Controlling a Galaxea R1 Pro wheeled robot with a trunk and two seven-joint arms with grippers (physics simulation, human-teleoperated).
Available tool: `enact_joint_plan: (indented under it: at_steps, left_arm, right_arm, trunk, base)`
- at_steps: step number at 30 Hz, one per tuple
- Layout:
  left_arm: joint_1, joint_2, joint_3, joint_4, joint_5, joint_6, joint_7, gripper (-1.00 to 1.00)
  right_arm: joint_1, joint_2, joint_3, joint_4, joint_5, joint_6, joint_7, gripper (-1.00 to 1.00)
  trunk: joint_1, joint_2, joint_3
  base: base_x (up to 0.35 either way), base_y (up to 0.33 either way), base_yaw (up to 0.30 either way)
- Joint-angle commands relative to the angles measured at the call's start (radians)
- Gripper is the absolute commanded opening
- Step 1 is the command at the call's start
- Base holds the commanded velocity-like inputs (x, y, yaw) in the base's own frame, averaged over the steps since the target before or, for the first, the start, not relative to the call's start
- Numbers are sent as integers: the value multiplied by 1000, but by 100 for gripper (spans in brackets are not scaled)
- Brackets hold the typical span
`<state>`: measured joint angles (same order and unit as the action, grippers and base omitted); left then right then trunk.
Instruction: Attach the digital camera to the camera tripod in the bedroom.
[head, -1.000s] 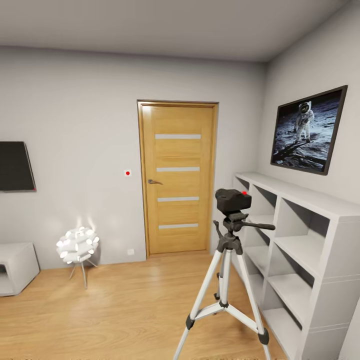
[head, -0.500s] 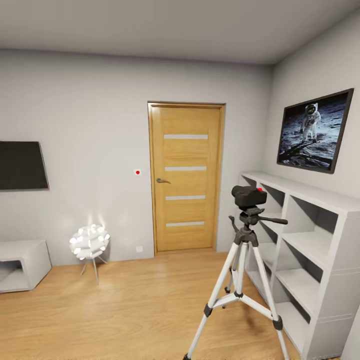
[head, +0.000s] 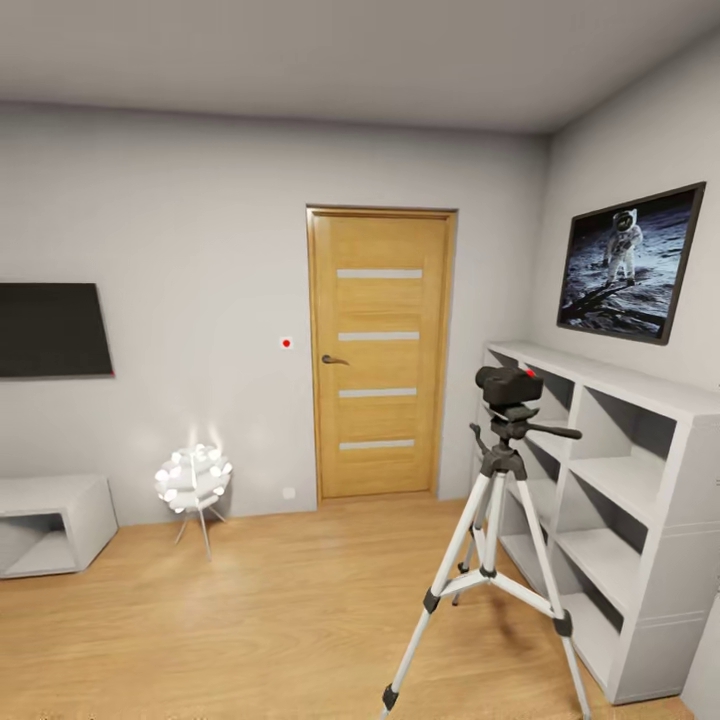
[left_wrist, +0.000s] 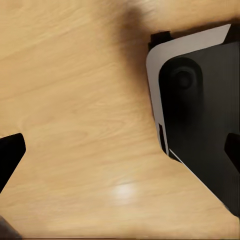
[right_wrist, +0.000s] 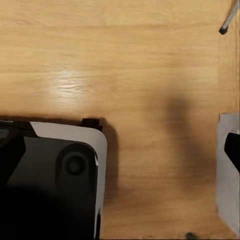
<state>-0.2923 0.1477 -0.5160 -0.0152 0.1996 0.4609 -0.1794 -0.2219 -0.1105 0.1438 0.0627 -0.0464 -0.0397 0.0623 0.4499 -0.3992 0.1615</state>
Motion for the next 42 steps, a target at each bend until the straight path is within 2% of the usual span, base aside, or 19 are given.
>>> enact_joint_plan:
  at_steps: [1, 5, 14, 15, 18, 23, 26, 30, 42]
  left_arm:
    - [6, -2, -9, -2, 10, 5, -1, 100]
    - [30, -9, -9, -2, 10, 5, 1, 100]
    - [77, -17, -8, -2, 15, 4, 4, 100]
    - [102, -19, -8, -2, 44, 3, 5, 100]
    - [118, -20, -7, -2, 92, 3, 7, 100]
    - [133, -22, -7, -2, 190, 3, 8, 100]
    - [136, -26, -7, -2, 233, 4, 8, 100]
    - [139, -28, -7, -2, 260, 4, 9, 100]
    - [140, -29, -7, -3, 277, 4, 9, 100]
  right_arm:
    - [0, 3, 7, 6, -5, -2, -18, 100]
    - [22, 15, 7, 13, -6, 0, -87, 100]
    - [87, 37, 7, 16, -7, 0, -134, 100]
    - [126, 40, 6, 17, -10, 0, -140, 100]
    - [154, 42, 5, 17, -15, 0, -142, 100]
    - [181, 44, 2, 17, -48, 0, -143, 100]
    - [187, 47, 1, 16, -79, 0, -143, 100]
    - [191, 48, 2, 16, -105, -1, -144, 100]
    - [194, 49, 3, 14, -120, -19, -145, 100]
  trunk:
    - [0, -1, 0]
    - [0, -1, 0]
    - [0, -1, 0]
    - [0, -1, 0]
    - [0, -1, 0]
    - [0, -1, 0]
    - [0, -1, 0]
    - [0, -1, 0]
    - [0, -1, 0]
  base:
    - [-133, 34, 0]
    - [-98, 21, 0]
    - [-32, 7, 0]
    - [-5, 1, 0]
    - [-3, 1, 0]
    - [-1, 0, 0]
    - [0, 0, 0]
    - [0, 0, 0]
    - [0, 0, 0]
